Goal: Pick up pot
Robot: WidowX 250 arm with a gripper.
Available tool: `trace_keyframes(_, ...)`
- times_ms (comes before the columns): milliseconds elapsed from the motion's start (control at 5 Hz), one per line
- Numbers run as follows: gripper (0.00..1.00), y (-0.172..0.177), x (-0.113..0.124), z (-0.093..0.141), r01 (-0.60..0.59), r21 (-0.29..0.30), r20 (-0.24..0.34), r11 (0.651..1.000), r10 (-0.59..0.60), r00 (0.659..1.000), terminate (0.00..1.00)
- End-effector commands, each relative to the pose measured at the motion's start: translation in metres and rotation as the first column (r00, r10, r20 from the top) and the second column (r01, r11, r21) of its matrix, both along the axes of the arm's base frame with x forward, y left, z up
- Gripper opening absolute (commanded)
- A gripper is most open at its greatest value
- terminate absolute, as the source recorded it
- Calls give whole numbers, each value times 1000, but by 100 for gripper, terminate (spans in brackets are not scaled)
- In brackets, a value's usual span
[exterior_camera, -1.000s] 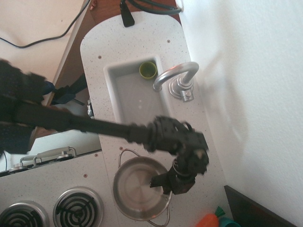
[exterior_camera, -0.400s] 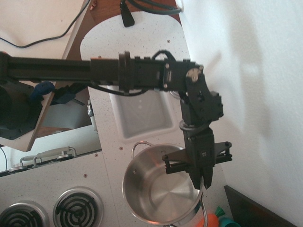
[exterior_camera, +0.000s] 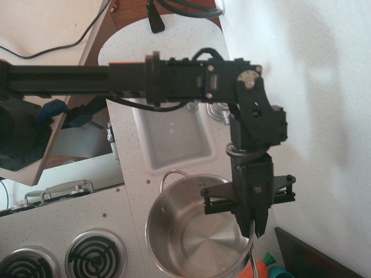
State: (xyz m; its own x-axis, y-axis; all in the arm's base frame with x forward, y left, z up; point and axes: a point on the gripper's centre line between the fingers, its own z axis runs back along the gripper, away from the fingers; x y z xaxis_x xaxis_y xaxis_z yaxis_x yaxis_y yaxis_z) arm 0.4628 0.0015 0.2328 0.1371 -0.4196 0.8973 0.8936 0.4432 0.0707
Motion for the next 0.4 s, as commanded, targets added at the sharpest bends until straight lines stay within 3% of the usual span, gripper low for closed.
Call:
trace_keyframes(0, 100, -6, 3, 18, 6, 37, -7, 999, -6, 1000, 0)
trace_keyframes(200, 100, -6, 4, 15, 9, 41, -14, 999, -8, 1000, 100)
